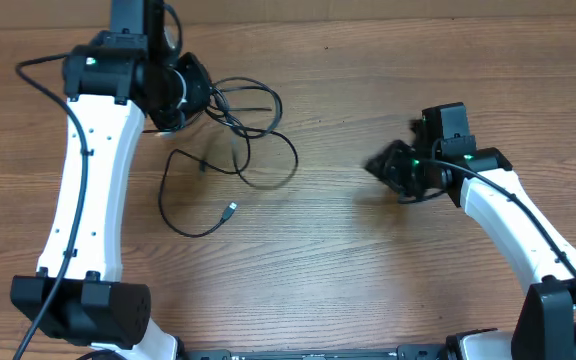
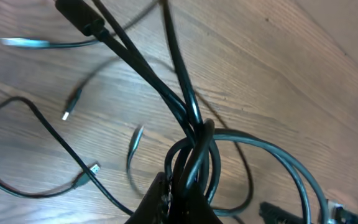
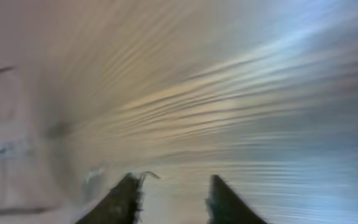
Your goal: Untangle cables
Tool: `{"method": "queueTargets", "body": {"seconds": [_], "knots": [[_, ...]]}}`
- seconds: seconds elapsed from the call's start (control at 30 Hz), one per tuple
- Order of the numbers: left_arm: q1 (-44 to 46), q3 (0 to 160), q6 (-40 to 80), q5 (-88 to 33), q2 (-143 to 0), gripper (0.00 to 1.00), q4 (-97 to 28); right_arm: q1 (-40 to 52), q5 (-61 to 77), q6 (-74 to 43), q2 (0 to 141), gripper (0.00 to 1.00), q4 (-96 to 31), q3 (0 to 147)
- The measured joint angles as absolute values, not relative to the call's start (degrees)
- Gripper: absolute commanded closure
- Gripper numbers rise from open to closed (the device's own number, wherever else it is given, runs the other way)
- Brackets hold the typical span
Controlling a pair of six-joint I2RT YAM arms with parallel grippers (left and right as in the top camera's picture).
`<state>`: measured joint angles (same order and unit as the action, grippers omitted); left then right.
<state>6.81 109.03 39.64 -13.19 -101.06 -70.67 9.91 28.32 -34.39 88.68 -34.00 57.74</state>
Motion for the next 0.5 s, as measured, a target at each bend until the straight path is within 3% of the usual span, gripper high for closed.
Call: {"method": "queueTargets", "body": {"seconds": [0.07,0.23,0.5], "knots": [[8.1,108.64,42.87,-12.62,-101.06,0.96,-70.72,11.42,35.16,-32.71,88.68,0.43,-30.94,57.76],[11.38,108.25,47.53,-11.2,-101.06,0.96,-70.35,15.94,43.24,-32.86,88.68,0.33,-29.65,60.1],[16.47,108.25,47.44,-4.51,-101.06,0.96,-68.93,18.85,36.36,-36.47,88.68,0.29,-40.07,71.9]]}}
